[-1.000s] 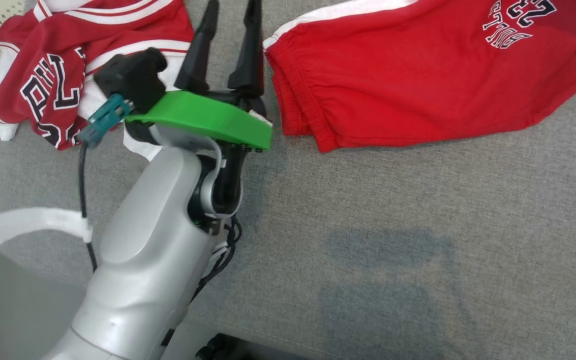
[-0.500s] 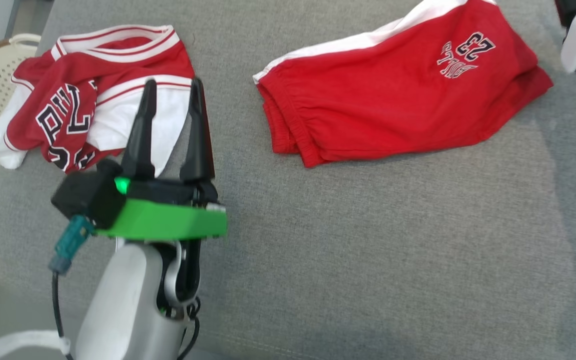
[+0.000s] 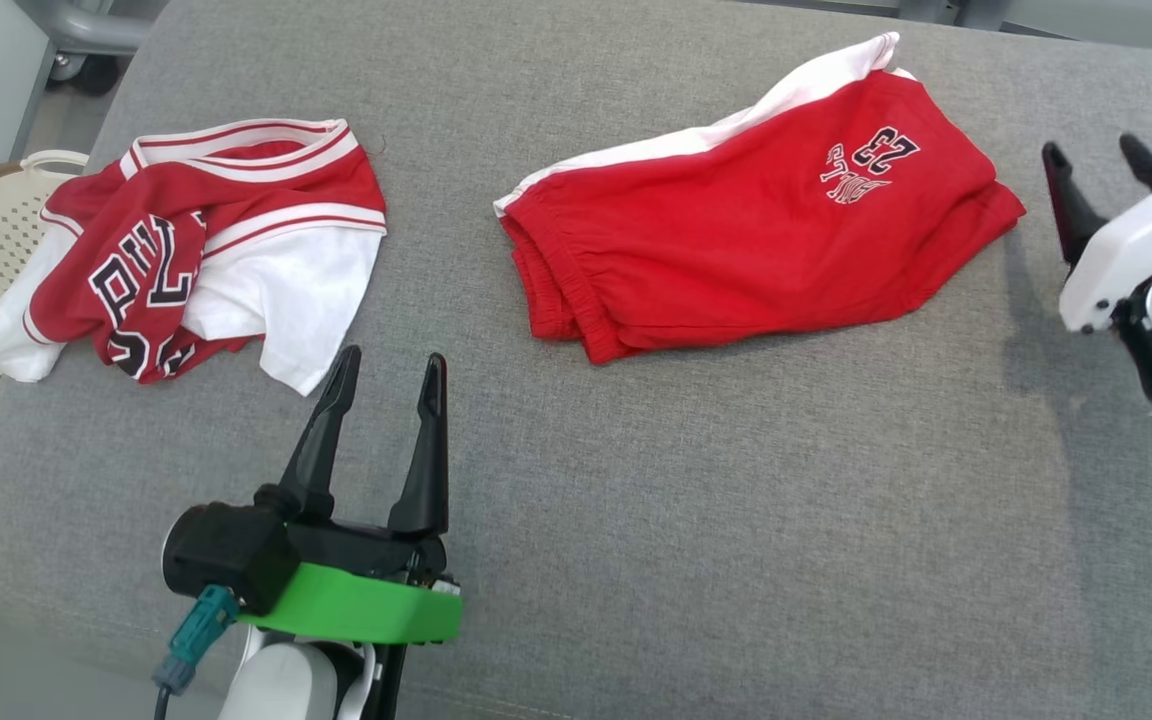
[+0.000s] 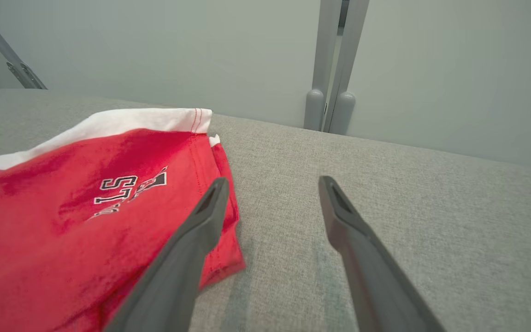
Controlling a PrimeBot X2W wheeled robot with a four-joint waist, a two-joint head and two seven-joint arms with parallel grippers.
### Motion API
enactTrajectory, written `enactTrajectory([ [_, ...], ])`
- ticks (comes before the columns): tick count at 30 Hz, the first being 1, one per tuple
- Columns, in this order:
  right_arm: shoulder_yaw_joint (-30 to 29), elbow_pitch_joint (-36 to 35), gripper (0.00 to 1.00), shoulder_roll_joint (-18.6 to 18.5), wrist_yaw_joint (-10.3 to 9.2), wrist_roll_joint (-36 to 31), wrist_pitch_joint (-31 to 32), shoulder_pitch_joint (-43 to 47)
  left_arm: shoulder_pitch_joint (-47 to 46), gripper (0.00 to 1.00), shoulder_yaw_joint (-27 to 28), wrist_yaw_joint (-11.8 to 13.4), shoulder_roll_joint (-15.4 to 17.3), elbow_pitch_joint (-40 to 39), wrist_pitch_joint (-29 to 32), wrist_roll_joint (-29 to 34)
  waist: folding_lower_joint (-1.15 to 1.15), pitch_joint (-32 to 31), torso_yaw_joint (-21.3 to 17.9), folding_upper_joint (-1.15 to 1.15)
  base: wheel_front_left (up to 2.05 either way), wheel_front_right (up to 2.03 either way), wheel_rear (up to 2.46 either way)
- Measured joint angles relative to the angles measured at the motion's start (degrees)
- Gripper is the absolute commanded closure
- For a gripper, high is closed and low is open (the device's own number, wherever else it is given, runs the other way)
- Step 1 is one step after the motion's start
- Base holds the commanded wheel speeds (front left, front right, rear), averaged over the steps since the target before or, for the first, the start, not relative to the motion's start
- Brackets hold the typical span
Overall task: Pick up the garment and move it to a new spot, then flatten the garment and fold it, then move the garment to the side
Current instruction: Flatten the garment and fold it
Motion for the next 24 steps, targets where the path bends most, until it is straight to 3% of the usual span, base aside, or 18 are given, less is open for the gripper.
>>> enactTrajectory([
  [10,-4.78,1.56,0.0,4.35,0.0,-2.16,-1.04,2.71,0.7,0.0,-0.81,-0.4,0.01,-1.54,0.0,2.01,0.0,1.92,1.03,0.0,0.0,0.0,0.0],
  [22,-10.0,8.54,0.0,8.14,0.0,-6.43,0.0,-1.51,-0.42,0.0,-2.46,-0.45,0.01,-1.57,0.0,1.97,0.0,5.06,2.14,0.0,0.0,0.0,0.0],
  [23,-10.26,9.23,0.04,8.33,0.0,-6.82,0.38,-1.94,-0.49,0.0,-2.59,-0.45,0.01,-1.52,0.0,1.86,0.0,5.31,2.24,0.0,0.0,0.0,0.0],
  [24,-10.59,9.85,0.32,8.44,0.0,-7.24,0.47,-2.44,-0.59,0.0,-2.77,-0.44,0.0,-1.46,0.0,1.62,0.0,5.54,2.36,0.0,0.0,0.0,0.0],
])
